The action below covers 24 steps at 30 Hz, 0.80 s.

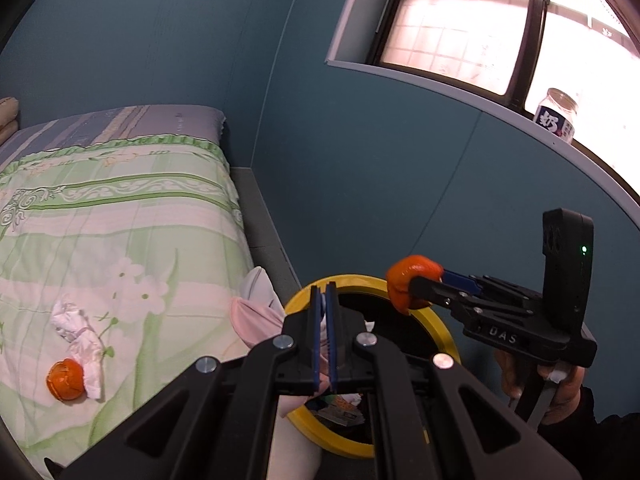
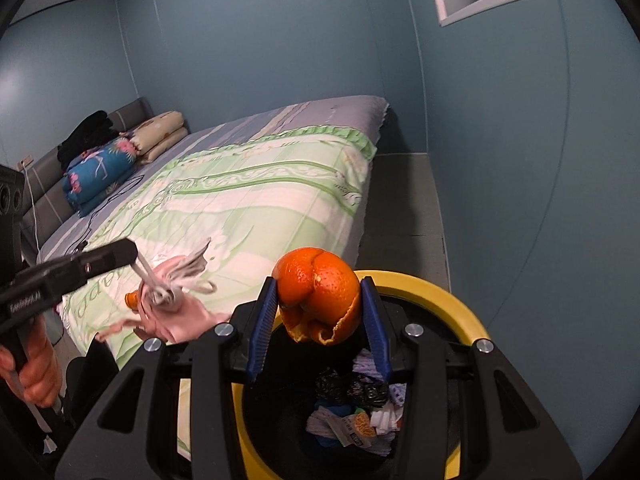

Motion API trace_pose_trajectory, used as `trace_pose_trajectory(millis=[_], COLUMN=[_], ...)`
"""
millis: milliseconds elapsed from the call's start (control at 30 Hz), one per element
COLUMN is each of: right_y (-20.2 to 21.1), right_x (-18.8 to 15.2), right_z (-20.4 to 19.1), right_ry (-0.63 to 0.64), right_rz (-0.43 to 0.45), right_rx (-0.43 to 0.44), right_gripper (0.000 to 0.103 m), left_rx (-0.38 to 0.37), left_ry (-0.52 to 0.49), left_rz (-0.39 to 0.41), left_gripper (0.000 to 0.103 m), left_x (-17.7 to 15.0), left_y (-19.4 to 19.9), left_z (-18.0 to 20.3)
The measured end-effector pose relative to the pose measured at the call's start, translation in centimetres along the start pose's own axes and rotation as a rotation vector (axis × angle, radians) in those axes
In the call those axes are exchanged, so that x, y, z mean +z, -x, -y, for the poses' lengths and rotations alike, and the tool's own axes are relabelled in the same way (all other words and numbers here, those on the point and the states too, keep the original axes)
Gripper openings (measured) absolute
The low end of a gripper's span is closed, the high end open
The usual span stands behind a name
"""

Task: Collect trash
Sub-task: 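Carry the orange peels and pink wrapper over the yellow-rimmed bin with both tools, then open both tools to drop the peels and pink wrapper into the bin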

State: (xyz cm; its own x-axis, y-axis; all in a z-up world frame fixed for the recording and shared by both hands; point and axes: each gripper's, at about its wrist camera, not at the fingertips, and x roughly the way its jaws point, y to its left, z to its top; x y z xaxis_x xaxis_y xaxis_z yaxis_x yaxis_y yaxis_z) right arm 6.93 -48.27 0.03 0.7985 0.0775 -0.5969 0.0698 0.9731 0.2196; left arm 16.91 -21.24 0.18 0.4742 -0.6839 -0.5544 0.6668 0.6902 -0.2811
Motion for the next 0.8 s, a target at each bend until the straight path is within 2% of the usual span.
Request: trace_pose_trajectory(millis=[333,800], right_y=[-0.6,-1.8], right_x=[-0.5,-1.2], right_z=[1.3,3.2], right_ry=[-0.039,-0.097], right_rz=[-0.02,-0.051], right_rx=[-0.014,-0.025], right_gripper=[0.04,0.041], left_rx=[-0.052,-0.075], left_ry=[-0.036,-0.068], left_rz=[-0.052,-0.141], left_gripper=[0.002,0.002], left_x=[-0.9,-3.7], left_y=[-2.5,-5.3], left_z=[3.0,4.6])
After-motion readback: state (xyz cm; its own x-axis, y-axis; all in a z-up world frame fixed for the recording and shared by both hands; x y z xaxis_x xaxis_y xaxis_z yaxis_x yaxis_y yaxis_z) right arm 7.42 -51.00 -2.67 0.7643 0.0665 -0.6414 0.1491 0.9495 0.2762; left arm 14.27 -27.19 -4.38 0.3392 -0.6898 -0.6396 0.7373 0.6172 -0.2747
